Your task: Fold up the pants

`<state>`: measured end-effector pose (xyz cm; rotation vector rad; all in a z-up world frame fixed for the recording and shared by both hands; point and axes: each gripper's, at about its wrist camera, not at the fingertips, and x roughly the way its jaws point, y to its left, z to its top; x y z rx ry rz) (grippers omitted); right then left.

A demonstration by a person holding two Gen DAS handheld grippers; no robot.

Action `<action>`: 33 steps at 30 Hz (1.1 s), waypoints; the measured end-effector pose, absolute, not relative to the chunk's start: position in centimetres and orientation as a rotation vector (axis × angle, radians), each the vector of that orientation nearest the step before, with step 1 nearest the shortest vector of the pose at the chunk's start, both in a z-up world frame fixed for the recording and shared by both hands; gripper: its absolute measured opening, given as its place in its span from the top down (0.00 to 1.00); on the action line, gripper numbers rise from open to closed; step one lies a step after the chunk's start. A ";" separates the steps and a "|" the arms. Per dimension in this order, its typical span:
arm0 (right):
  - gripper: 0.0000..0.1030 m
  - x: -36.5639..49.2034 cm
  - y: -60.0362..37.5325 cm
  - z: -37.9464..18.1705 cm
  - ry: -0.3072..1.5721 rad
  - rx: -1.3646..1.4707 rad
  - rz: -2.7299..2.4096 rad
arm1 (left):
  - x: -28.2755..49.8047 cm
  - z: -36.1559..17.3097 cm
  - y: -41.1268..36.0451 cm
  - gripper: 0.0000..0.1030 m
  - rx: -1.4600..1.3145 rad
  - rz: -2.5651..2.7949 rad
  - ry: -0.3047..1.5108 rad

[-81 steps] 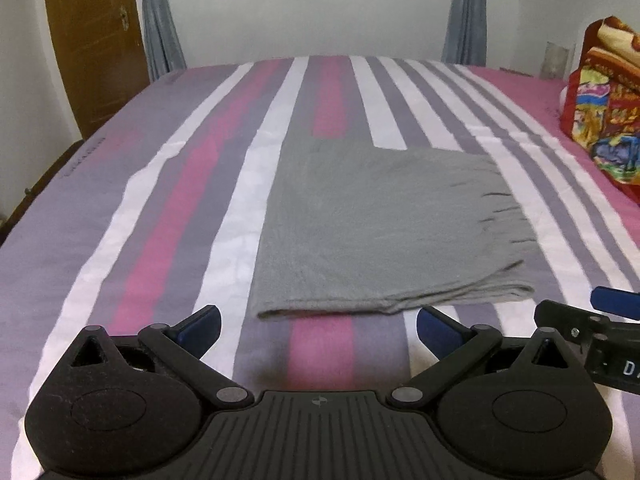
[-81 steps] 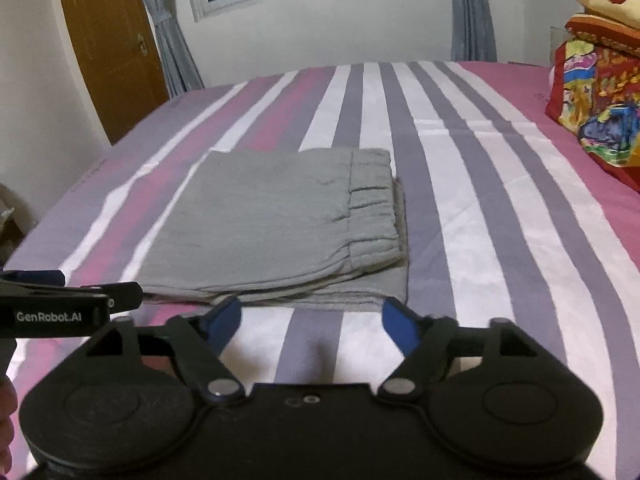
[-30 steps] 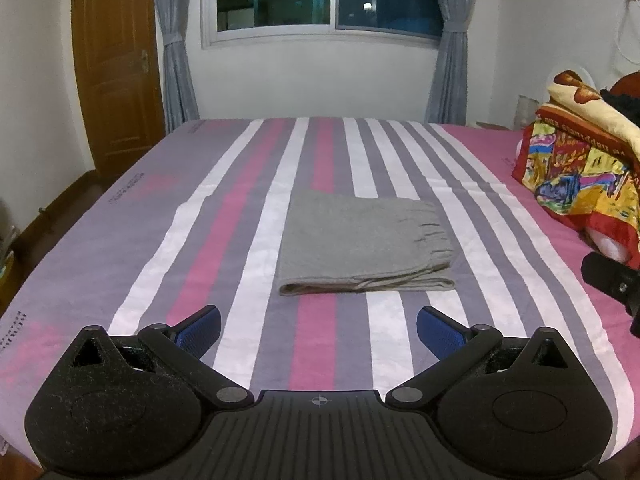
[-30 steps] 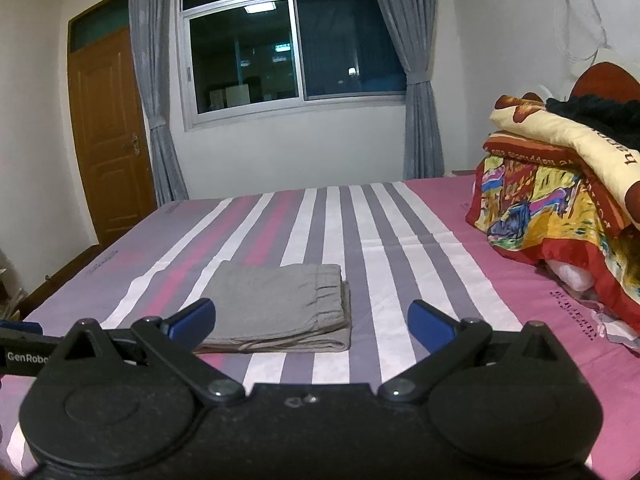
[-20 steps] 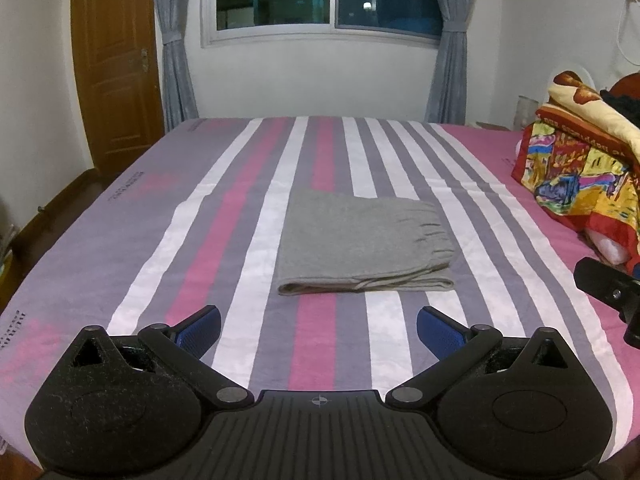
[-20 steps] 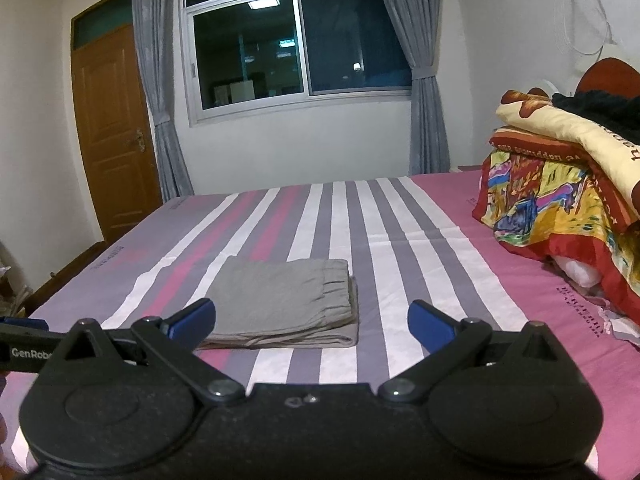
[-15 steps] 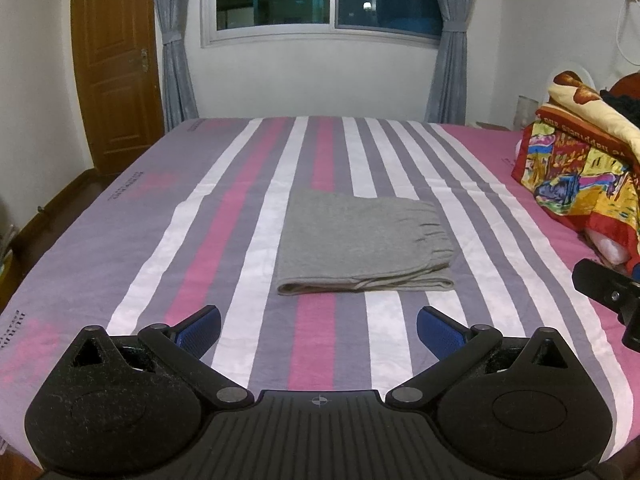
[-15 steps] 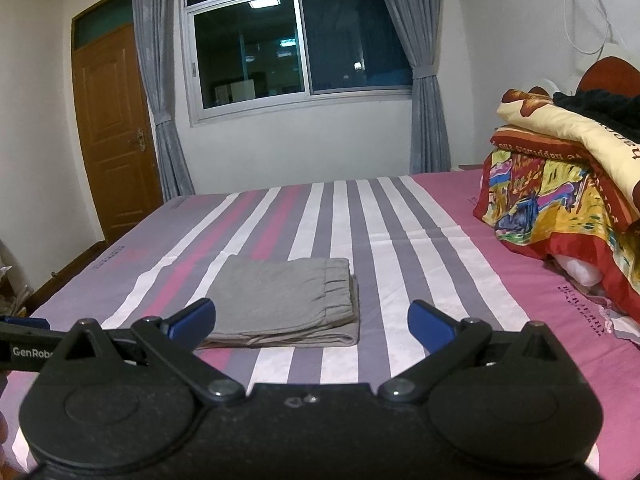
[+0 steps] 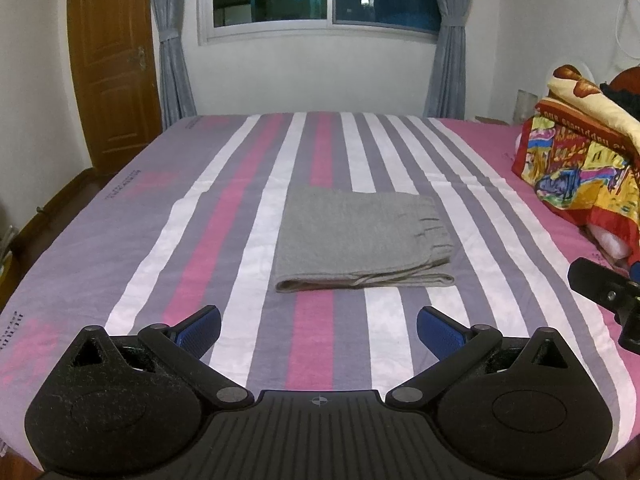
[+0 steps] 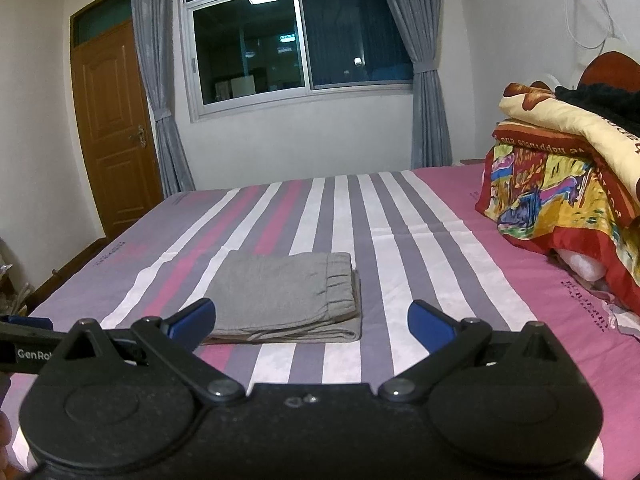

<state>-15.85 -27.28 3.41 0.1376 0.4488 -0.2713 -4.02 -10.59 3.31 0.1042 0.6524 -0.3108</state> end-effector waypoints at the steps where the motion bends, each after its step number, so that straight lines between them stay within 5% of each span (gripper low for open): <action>1: 0.00 -15.7 -27.3 3.4 0.451 0.137 -0.271 | -3.9 3.3 -10.6 0.00 0.103 -0.310 0.654; 33: 0.00 -14.6 -27.4 2.3 0.480 0.148 -0.274 | -3.1 2.5 -11.8 0.00 0.138 -0.344 0.645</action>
